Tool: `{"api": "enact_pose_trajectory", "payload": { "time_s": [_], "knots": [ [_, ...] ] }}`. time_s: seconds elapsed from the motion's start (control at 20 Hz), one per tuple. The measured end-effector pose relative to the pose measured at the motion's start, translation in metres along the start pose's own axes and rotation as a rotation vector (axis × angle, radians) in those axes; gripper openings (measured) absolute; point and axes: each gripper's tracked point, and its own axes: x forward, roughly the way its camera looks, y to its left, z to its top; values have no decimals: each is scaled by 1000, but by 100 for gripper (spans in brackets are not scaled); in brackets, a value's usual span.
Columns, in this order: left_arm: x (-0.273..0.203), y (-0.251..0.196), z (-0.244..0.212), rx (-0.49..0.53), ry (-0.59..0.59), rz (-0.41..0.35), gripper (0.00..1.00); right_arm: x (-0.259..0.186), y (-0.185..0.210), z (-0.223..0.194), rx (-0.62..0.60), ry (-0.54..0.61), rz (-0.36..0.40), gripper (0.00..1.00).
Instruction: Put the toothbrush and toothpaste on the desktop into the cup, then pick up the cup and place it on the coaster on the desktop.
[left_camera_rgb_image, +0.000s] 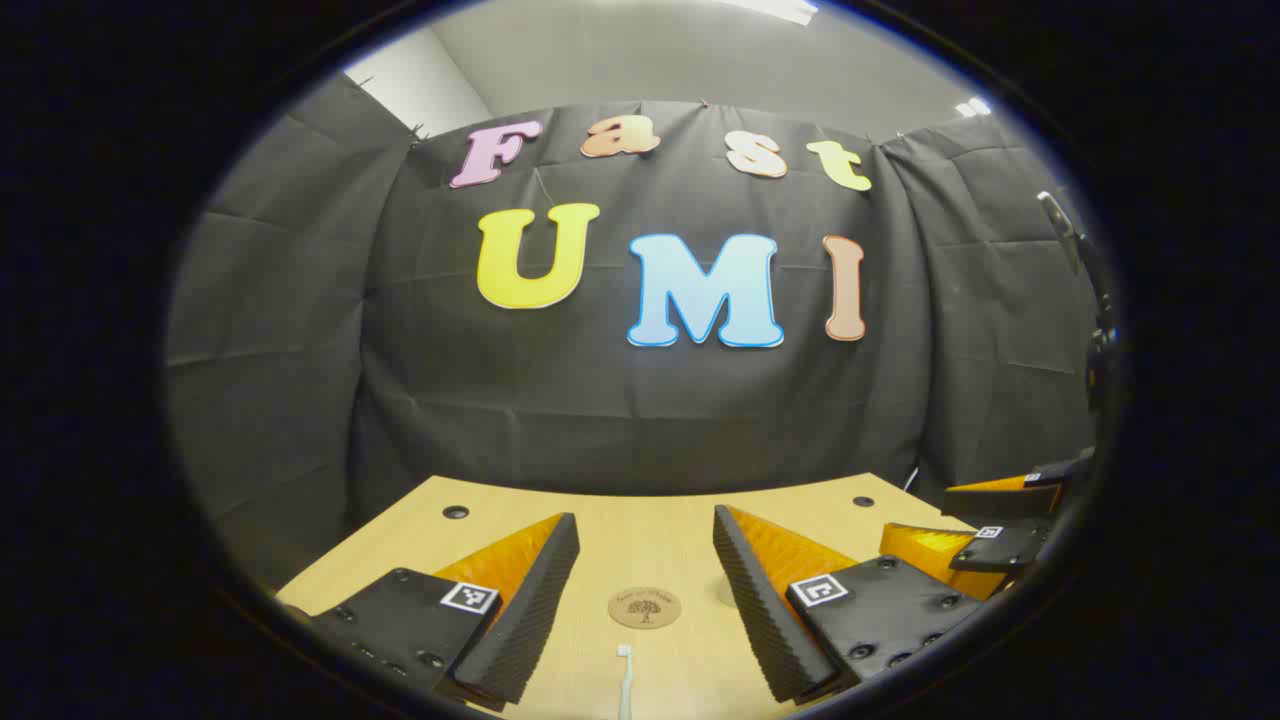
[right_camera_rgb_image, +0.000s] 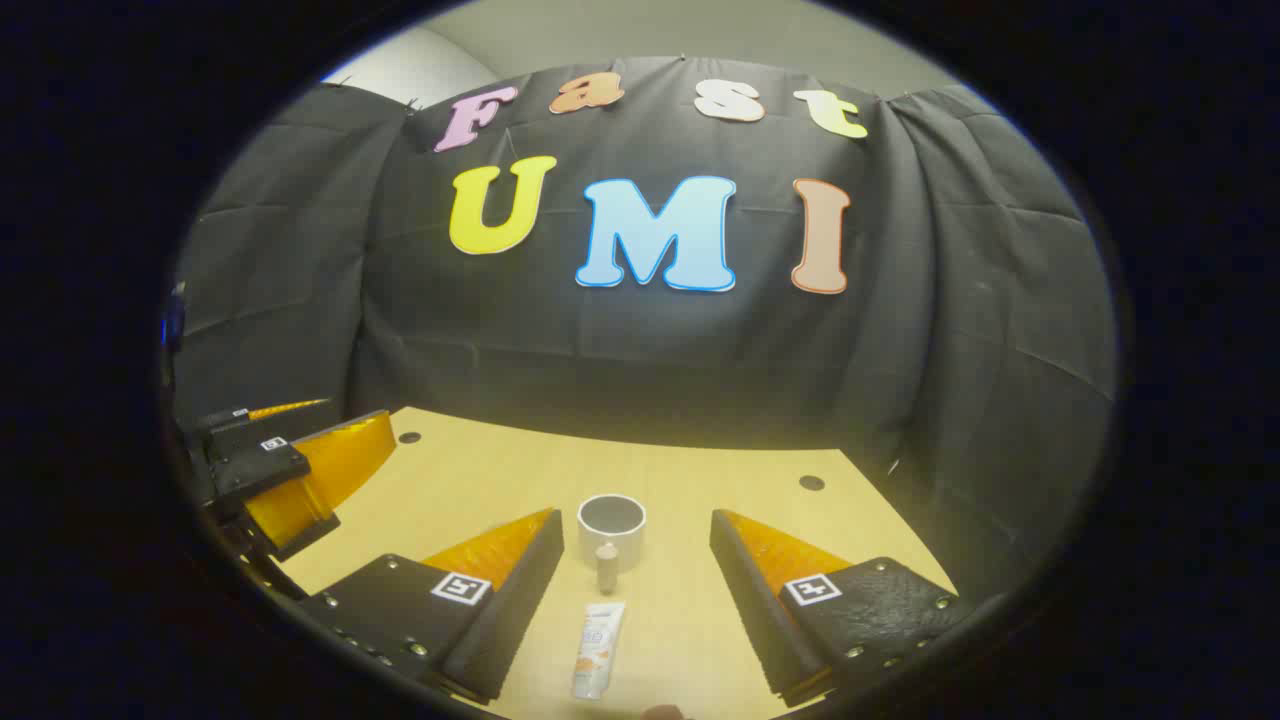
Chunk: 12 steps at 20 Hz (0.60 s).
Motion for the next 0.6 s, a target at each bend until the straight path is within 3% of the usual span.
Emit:
{"api": "enact_pose_trajectory", "payload": {
  "time_s": [0.5, 0.6],
  "knots": [
    [6, 7, -11, -21, 25, 12, 94, 6, 4, -7, -1, 43, 10, 91],
    [7, 8, -14, -25, 30, 15, 90, 8, 4, -9, 1, 51, 13, 91]
  ]
}}
